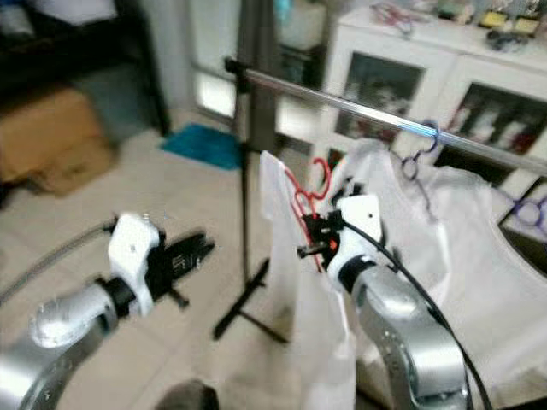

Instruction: Hang hanger

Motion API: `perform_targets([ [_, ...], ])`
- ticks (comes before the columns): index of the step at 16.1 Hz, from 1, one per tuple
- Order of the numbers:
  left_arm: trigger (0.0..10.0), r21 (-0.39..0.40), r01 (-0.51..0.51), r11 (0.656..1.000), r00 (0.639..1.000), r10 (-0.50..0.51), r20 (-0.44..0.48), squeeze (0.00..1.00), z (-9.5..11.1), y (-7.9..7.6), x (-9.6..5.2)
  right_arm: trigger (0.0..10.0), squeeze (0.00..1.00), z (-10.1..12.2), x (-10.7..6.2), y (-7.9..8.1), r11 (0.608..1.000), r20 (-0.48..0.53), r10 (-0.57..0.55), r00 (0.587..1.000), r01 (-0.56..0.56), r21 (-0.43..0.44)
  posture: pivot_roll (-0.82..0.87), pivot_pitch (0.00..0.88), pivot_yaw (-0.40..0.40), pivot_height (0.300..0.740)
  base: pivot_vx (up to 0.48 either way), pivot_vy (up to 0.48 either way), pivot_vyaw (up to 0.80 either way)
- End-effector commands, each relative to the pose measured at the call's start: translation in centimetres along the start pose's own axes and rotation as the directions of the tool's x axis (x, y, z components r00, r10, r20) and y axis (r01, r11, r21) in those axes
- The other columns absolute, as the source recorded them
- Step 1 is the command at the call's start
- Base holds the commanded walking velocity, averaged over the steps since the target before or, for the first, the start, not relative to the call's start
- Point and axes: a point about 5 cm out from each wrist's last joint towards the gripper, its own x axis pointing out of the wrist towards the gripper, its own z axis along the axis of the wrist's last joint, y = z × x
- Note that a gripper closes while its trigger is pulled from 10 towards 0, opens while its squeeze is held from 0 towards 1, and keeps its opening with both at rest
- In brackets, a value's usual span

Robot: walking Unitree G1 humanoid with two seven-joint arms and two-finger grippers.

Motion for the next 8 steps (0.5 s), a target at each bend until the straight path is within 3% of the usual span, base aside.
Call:
perform_targets([
  [1,10.0,0.028,0.003,1.0,1.0,-0.004,0.018,0.0,0.7,0.3,0.1,10.0,0.0,0.7,0.0,0.1,1.0,0.036,0.017,0.999,-0.017,0.001,0.07,0.0,-0.03,0.74,-0.277,0.0,0.0],
  [4,10.0,0.031,0.007,0.999,1.0,-0.008,0.019,0.0,0.8,0.4,0.3,10.0,0.0,1.0,0.1,0.4,0.999,0.049,0.05,0.998,-0.051,0.012,0.07,0.0,-0.03,0.74,-0.276,0.0,0.0],
  [7,10.0,0.07,-0.016,0.997,1.0,0.016,0.005,0.0,1.0,1.0,1.7,10.0,0.0,1.8,0.4,1.4,0.988,0.09,0.152,0.984,-0.155,0.028,0.07,0.0,-0.037,0.74,0.0,0.0,0.0],
  [8,10.0,0.094,-0.07,0.993,0.997,0.067,0.04,0.75,1.7,1.9,2.7,3.8,0.0,2.4,0.5,2.0,0.974,0.106,0.221,0.97,-0.225,0.032,0.07,0.0,-0.042,0.74,0.0,0.0,0.0],
])
